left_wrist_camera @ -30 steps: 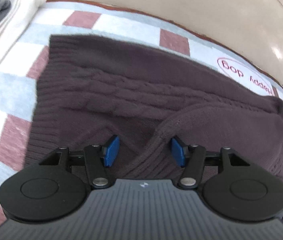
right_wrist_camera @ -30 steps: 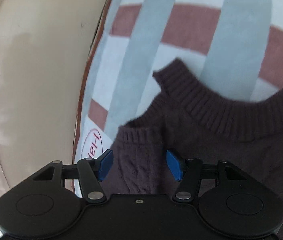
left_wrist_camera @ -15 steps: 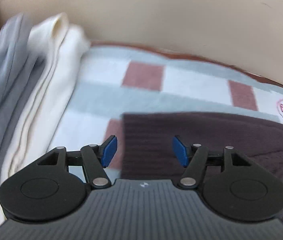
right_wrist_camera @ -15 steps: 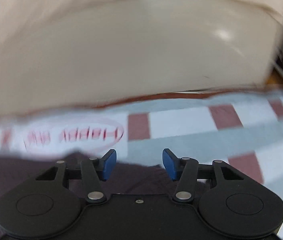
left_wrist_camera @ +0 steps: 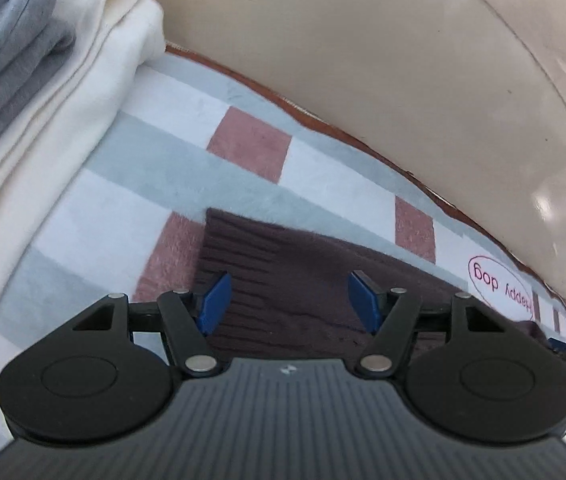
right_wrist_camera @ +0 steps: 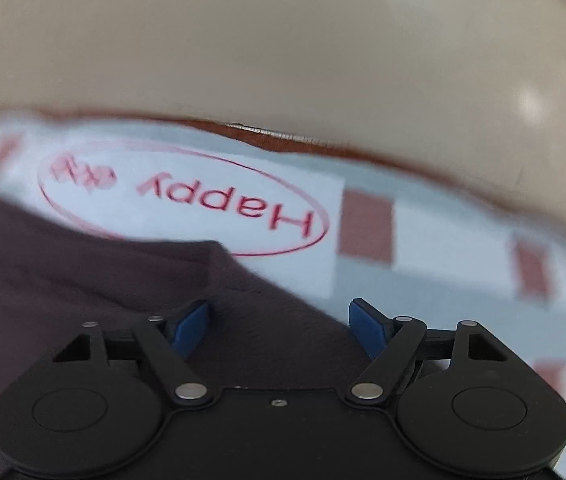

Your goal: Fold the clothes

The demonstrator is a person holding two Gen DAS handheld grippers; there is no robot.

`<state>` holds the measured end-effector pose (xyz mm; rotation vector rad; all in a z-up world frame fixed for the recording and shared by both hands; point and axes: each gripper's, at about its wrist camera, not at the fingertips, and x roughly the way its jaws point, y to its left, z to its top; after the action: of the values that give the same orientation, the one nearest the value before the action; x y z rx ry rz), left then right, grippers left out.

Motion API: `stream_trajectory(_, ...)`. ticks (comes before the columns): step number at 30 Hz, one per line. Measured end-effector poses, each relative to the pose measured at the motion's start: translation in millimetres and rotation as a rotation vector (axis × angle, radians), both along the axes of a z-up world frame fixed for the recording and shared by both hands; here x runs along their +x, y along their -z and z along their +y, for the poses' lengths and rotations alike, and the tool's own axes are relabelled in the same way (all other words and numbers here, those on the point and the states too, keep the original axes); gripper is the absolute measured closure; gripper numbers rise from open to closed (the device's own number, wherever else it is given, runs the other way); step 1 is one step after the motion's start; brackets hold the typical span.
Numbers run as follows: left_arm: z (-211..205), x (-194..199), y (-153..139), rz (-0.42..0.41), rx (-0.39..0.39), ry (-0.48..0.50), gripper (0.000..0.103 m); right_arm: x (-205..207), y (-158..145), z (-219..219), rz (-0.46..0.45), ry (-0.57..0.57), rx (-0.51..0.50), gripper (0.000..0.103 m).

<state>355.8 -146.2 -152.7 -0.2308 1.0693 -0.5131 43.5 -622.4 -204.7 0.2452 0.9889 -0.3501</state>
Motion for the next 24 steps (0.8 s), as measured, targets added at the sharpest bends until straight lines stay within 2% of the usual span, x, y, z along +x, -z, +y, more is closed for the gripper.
stream_trajectory(2, -8, 2, 4, -0.028, 0.09, 0.006, 0.032, -4, -3, -5, -0.045, -0.007, 0.074, 0.023)
stream_trajectory(3, -13, 3, 8, -0.036, 0.136, 0.003, 0.028, -4, -4, -4, -0.059, -0.032, 0.074, 0.024)
stream_trajectory(5, -23, 5, 15, -0.05, 0.226, -0.002, 0.028, -2, -1, -1, -0.058, -0.065, 0.045, 0.024)
stream_trajectory(8, -32, 12, 29, -0.011, 0.254, 0.034, 0.027, 2, 13, 1, -0.039, -0.083, 0.016, 0.02)
stream_trajectory(10, -37, 12, 32, -0.023, 0.259, 0.046, 0.019, 2, 16, -4, -0.06, -0.068, 0.066, 0.022)
stream_trajectory(11, -40, 12, 33, -0.026, 0.264, 0.056, 0.017, 3, 14, -6, -0.067, -0.069, 0.089, 0.04)
stream_trajectory(12, -43, 12, 35, -0.03, 0.272, 0.064, 0.011, 4, 13, -6, -0.077, -0.079, 0.111, 0.049)
stream_trajectory(13, -45, 10, 36, -0.038, 0.274, 0.072, 0.005, 6, 11, -4, -0.078, -0.087, 0.119, 0.065)
stream_trajectory(14, -48, 9, 37, -0.049, 0.279, 0.08, 0.004, 7, 10, -3, -0.083, -0.087, 0.128, 0.074)
stream_trajectory(15, -50, 7, 36, -0.077, 0.291, 0.07, 0.004, 7, 8, -3, -0.097, -0.063, 0.138, 0.075)
stream_trajectory(17, -51, 3, 37, -0.128, 0.285, 0.04, 0.01, 2, 9, -8, -0.121, 0.009, 0.165, 0.081)
stream_trajectory(18, -52, 0, 38, -0.154, 0.272, 0.031, 0.016, -1, 9, -12, -0.132, 0.05, 0.174, 0.083)
stream_trajectory(19, -57, -5, 37, -0.195, 0.297, 0.058, 0.048, -2, 9, -13, -0.142, 0.077, 0.164, 0.084)
stream_trajectory(20, -64, -11, 33, -0.239, 0.316, 0.1, 0.062, -2, 8, -12, -0.149, 0.093, 0.152, 0.085)
stream_trajectory(21, -71, -17, 29, -0.283, 0.334, 0.143, 0.091, 1, 5, -8, -0.145, 0.096, 0.123, 0.086)
stream_trajectory(22, -78, -23, 25, -0.326, 0.352, 0.181, 0.091, 5, 1, -2, -0.135, 0.085, 0.07, 0.086)
stream_trajectory(24, -90, -35, 17, -0.405, 0.382, 0.174, 0.091, 13, -6, 8, -0.118, 0.077, -0.021, 0.086)
